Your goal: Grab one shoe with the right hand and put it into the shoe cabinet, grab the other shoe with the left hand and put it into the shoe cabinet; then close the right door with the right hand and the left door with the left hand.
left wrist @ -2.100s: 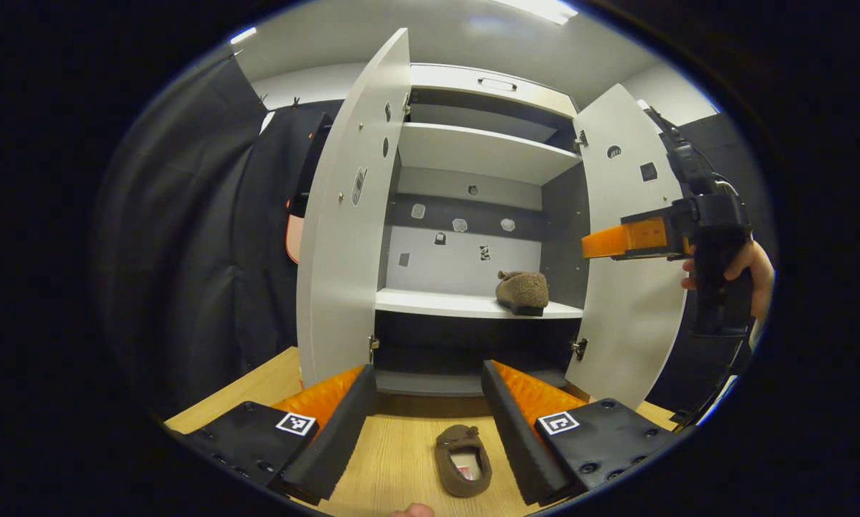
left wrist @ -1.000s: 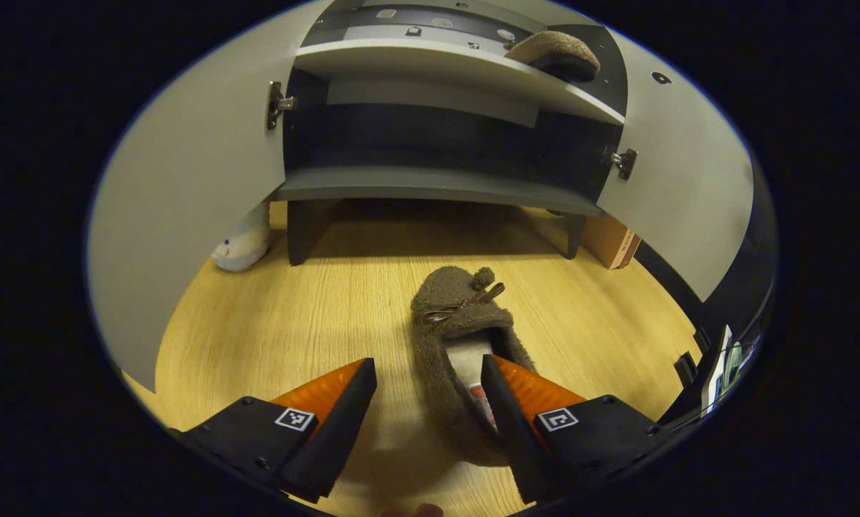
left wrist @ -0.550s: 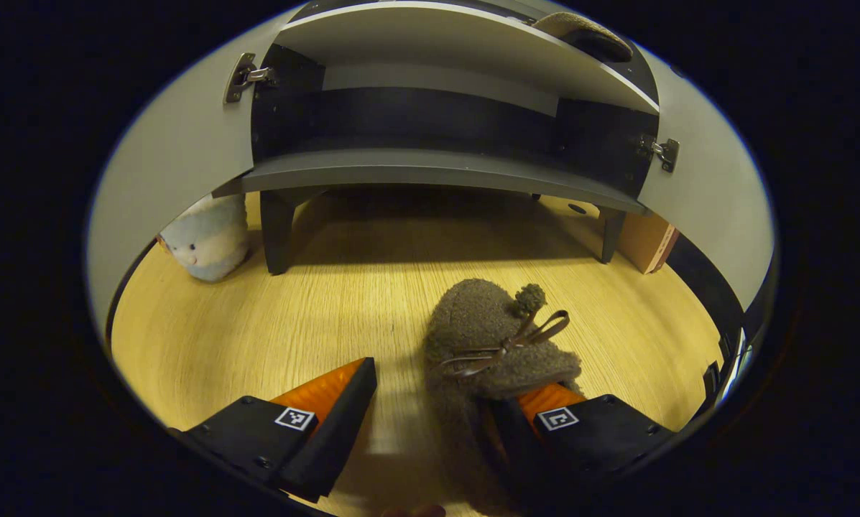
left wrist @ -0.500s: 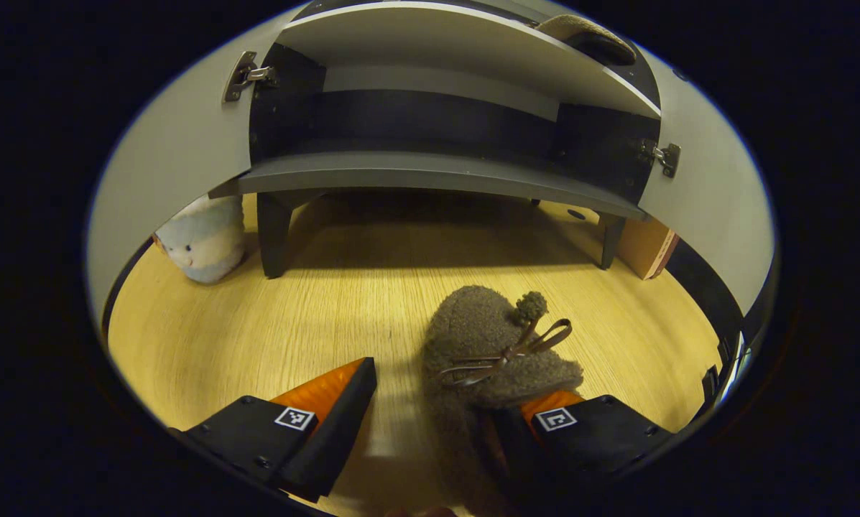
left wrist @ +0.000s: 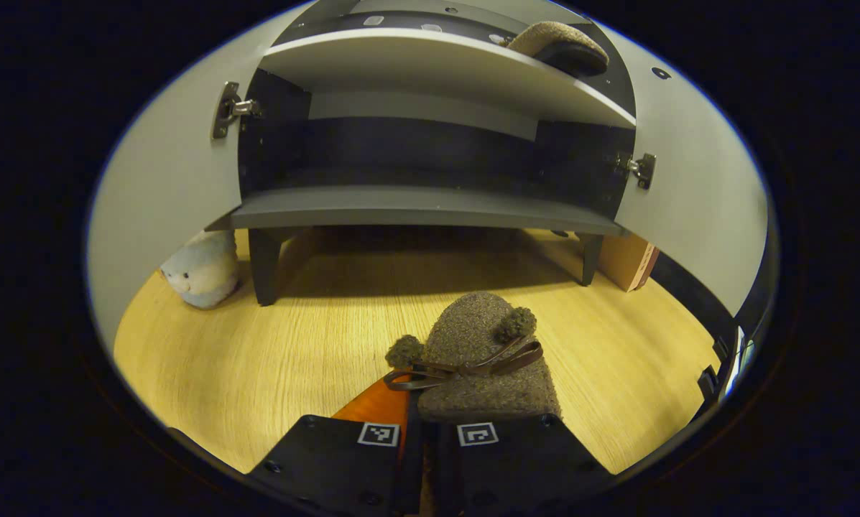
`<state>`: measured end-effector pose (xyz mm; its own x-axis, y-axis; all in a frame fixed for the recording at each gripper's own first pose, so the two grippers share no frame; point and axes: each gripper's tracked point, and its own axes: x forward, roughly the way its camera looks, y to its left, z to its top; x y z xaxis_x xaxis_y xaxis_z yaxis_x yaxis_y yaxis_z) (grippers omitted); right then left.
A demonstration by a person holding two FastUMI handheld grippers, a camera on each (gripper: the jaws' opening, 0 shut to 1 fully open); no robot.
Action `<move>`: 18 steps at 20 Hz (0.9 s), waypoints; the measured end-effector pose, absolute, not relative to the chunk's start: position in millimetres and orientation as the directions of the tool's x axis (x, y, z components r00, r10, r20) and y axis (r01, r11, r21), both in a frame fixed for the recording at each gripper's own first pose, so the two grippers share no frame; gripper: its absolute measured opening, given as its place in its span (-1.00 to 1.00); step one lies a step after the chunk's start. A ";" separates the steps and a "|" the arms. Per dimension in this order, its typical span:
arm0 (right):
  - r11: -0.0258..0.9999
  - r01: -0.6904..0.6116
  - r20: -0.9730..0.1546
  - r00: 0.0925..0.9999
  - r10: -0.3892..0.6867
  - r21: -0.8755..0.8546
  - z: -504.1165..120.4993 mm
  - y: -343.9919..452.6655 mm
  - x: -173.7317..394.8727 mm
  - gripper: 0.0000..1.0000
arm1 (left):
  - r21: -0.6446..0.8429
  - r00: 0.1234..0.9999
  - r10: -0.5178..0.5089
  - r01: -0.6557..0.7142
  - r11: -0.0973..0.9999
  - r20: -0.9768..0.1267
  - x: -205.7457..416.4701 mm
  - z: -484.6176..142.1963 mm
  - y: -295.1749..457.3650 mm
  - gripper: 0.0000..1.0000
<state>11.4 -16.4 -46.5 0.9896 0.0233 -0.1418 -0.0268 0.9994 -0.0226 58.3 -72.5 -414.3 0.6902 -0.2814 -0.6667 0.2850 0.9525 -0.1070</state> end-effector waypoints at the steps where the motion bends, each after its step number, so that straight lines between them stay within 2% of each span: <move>1: 0.999 -0.033 -0.145 0.989 0.030 -0.019 -48.5 -14.7 11.1 0.88 | -0.099 0.711 -0.272 0.275 0.956 -0.649 54.8 -395.3 -68.2 -0.70; 3: 0.999 -0.040 -0.144 0.989 0.038 -0.015 -49.9 -13.0 10.8 0.88 | -0.081 0.759 -0.251 0.254 0.964 -0.601 50.2 -348.8 -61.7 -0.69; 6: 0.999 -0.045 -0.134 0.990 0.044 -0.002 -49.7 -9.1 10.5 0.88 | 0.012 0.828 -0.167 0.205 0.979 -0.535 44.2 -277.0 -46.8 -0.70; 9: 0.999 -0.051 -0.127 0.991 0.052 0.012 -49.1 -6.8 8.0 0.88 | 0.013 0.877 -0.161 0.187 0.982 -0.453 52.3 -207.8 -49.4 -0.70; 14: 0.998 -0.047 -0.112 0.993 0.050 0.030 -45.3 -10.6 1.0 0.88 | -0.082 0.925 -0.187 0.169 0.982 -0.331 132.5 -96.1 -58.9 -0.70; 18: 1.000 -0.015 -0.107 0.994 0.018 0.026 -43.5 -20.8 -1.4 0.87 | -0.044 0.947 -0.179 0.173 0.984 -0.267 202.1 -52.0 -73.6 -0.70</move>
